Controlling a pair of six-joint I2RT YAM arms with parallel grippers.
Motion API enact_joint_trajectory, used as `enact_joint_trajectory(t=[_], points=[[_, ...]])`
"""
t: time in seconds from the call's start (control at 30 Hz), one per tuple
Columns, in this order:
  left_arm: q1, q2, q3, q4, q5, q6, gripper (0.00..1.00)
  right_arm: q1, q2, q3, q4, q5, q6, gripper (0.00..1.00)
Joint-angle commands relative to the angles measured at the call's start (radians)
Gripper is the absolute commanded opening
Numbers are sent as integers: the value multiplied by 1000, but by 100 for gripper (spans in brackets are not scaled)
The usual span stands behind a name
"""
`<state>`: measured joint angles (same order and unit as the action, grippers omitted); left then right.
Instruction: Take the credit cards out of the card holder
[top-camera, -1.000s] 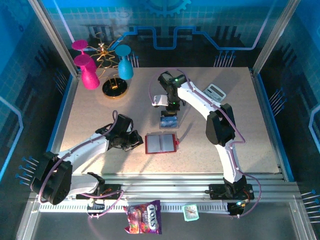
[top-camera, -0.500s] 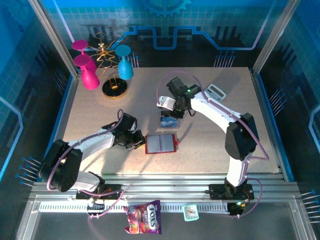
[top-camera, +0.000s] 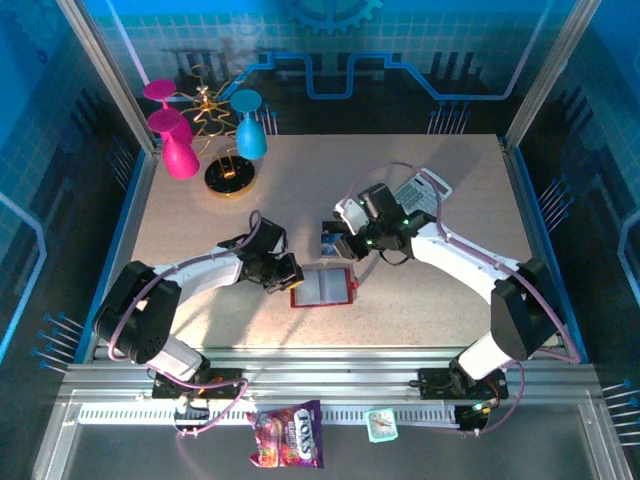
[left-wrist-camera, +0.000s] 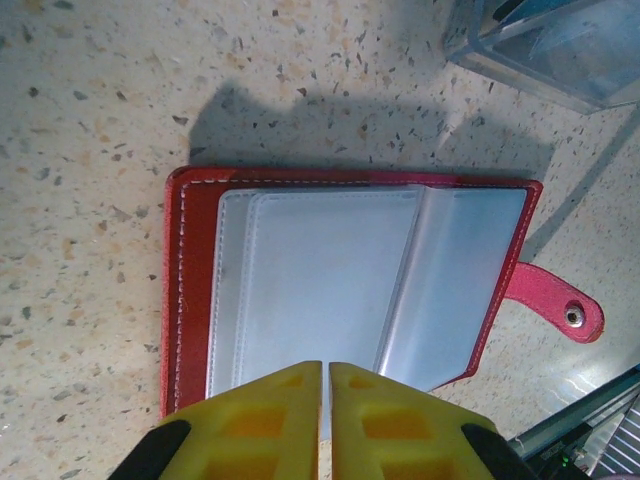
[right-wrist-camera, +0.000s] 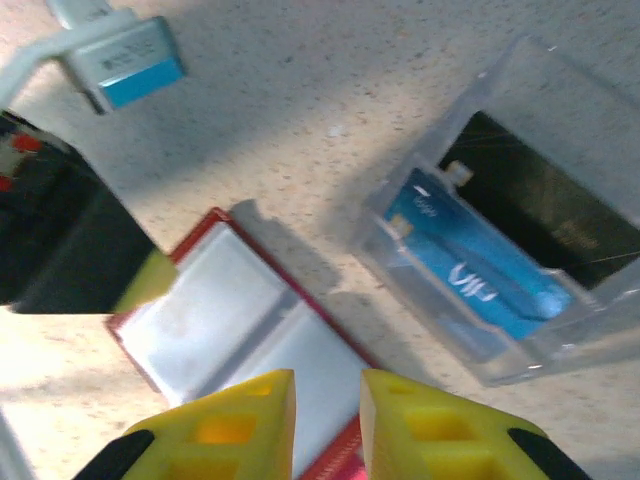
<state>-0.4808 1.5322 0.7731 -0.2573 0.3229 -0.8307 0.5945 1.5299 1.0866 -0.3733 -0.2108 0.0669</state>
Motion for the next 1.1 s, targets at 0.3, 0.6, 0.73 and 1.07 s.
enact_joint_trajectory(t=[0.3, 0.6, 0.73, 1.07], points=[[-39, 75, 53, -25, 18, 21, 11, -47, 69, -98, 165, -340, 483, 26], [-59, 130, 100, -74, 9, 36, 11, -59, 50, -165, 188, -331, 499, 26], [-71, 158, 122, -84, 10, 39, 11, -68, 41, -177, 186, -331, 500, 26], [-93, 192, 157, -79, 15, 28, 11, -73, 56, -198, 191, -341, 531, 26]])
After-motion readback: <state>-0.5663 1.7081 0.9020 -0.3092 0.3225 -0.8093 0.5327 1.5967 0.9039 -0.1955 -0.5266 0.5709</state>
